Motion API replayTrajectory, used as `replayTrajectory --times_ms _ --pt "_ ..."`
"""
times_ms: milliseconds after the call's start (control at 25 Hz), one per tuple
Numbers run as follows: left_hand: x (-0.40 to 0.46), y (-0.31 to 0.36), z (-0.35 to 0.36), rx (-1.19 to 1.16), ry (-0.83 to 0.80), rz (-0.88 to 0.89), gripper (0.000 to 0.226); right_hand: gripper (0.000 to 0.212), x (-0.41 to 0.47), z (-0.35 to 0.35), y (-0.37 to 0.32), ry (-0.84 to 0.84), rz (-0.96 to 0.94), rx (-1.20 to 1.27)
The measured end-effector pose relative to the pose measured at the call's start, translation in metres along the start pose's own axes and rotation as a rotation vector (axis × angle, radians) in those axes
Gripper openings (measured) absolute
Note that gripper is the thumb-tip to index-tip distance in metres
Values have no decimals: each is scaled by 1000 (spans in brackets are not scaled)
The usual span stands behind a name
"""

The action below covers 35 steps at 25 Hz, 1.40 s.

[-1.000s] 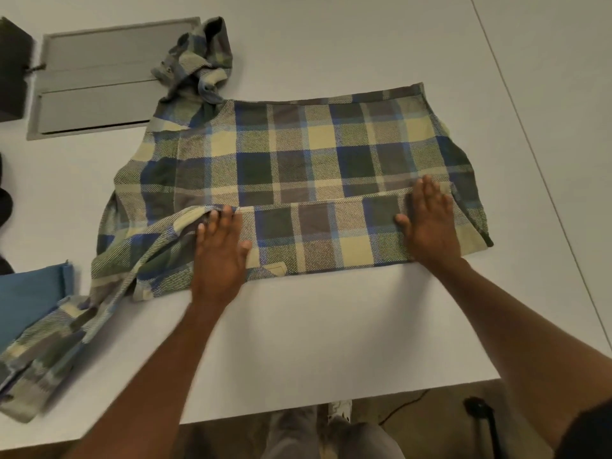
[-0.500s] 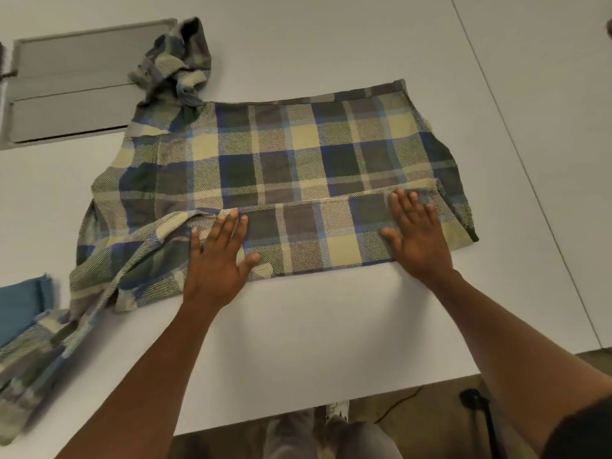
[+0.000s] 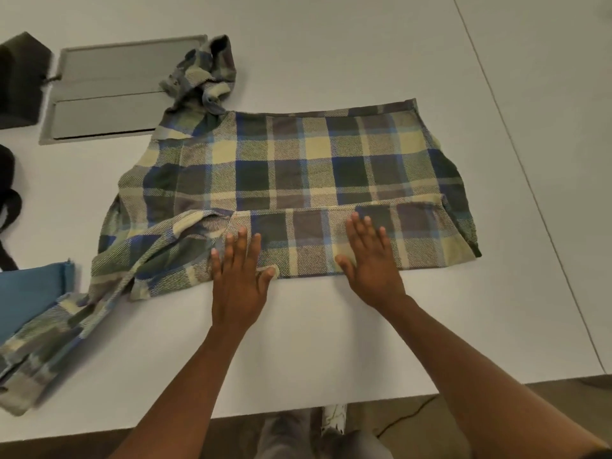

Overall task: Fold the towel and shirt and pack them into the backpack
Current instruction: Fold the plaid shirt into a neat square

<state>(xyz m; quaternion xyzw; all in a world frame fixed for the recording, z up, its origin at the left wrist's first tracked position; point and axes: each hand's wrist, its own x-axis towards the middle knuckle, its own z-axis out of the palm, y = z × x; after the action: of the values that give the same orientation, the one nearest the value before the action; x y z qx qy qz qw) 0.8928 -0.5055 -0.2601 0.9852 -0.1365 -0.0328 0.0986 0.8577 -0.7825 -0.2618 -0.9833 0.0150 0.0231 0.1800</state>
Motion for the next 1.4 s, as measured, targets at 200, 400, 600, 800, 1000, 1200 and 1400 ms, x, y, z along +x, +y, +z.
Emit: replayTrajectory --times_ms 200,400,600,800,1000,1200,1400 --pt "-14 -39 -1 -62 26 -158 72 69 -22 12 17 -6 120 -7" --pt "-40 -55 -17 -170 42 -240 78 65 -32 2 -4 -3 233 63" --pt "-80 -50 -33 -230 58 -289 68 60 -38 -8 -64 -14 120 165" --pt "-102 -76 -53 -216 111 -338 73 61 -36 -8 -127 -28 45 213" --pt "-120 -114 -74 -70 154 -381 44 59 -25 1 -172 -42 77 236" --pt "-148 -170 -105 67 153 -472 64 54 -30 22 -236 -58 100 343" --pt "-158 -252 -128 79 77 -574 70 54 -30 53 -315 -137 77 476"
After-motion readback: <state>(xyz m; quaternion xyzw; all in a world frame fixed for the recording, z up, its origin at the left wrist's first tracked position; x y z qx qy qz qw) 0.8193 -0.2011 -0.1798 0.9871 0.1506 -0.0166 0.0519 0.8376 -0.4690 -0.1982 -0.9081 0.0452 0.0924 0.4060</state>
